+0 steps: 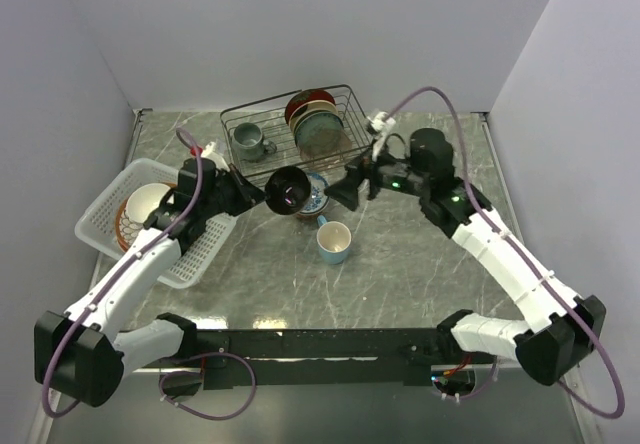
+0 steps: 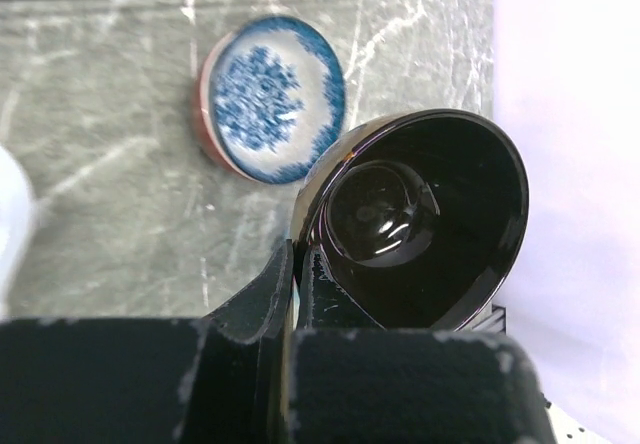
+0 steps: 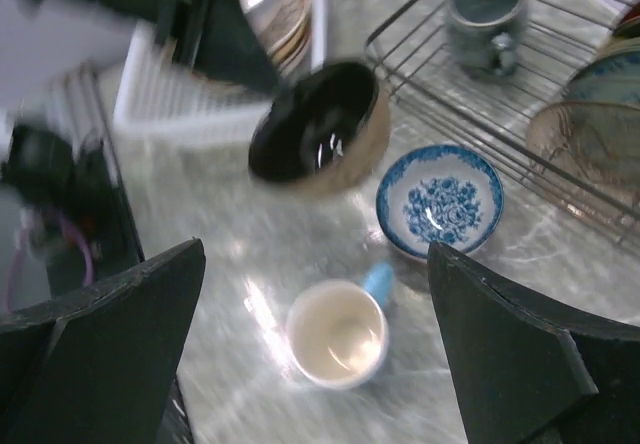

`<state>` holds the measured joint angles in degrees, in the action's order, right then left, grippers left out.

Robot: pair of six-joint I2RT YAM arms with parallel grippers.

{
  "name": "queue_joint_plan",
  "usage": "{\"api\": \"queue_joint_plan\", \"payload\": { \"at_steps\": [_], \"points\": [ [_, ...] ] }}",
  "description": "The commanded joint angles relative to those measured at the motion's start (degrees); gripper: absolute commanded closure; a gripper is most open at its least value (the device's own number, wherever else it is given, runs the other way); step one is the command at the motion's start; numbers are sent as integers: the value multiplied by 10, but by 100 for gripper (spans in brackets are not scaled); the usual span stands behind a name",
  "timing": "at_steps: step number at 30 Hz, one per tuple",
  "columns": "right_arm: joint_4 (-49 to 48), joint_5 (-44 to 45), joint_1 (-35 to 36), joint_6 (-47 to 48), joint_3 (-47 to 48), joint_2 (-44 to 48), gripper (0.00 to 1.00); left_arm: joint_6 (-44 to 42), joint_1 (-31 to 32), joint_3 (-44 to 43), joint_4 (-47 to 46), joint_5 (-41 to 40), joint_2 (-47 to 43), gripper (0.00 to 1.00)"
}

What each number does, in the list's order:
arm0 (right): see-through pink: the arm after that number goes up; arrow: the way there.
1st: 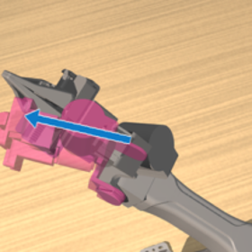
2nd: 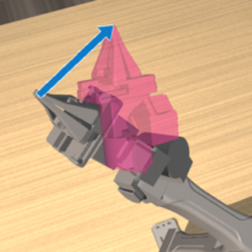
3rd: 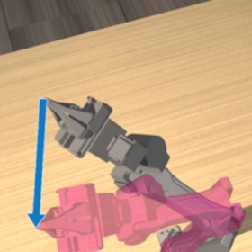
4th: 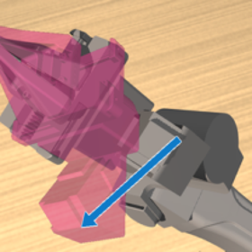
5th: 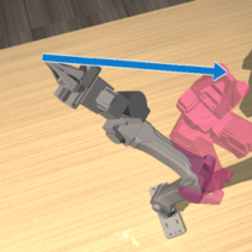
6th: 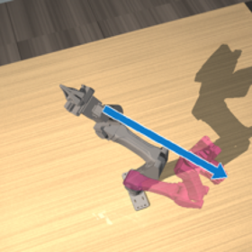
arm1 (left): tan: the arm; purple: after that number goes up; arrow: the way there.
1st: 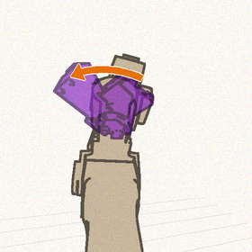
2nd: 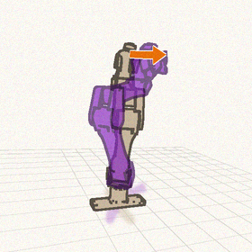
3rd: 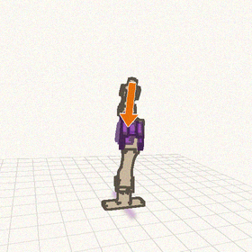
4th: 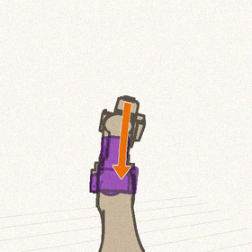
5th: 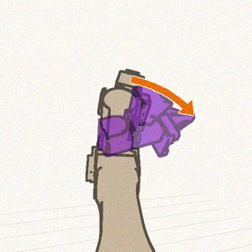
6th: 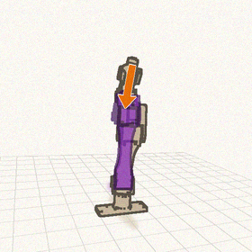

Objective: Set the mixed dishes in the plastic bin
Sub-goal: Pick up the bowl from the center of the board.

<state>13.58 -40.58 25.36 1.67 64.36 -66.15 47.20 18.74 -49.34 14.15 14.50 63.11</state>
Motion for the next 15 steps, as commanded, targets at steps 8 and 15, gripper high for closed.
{"api": "queue_joint_plan", "payload": {
  "at_steps": [8, 15],
  "points": [
    [-5, 419, 147, -215, 74, -100, 2, 77, 85, -1, -91, -106, -51, 99],
    [4, 425, 162, -192, 79, -139, 36, 84, 101, 2, -98, -118, -50, 99]
  ]
}}
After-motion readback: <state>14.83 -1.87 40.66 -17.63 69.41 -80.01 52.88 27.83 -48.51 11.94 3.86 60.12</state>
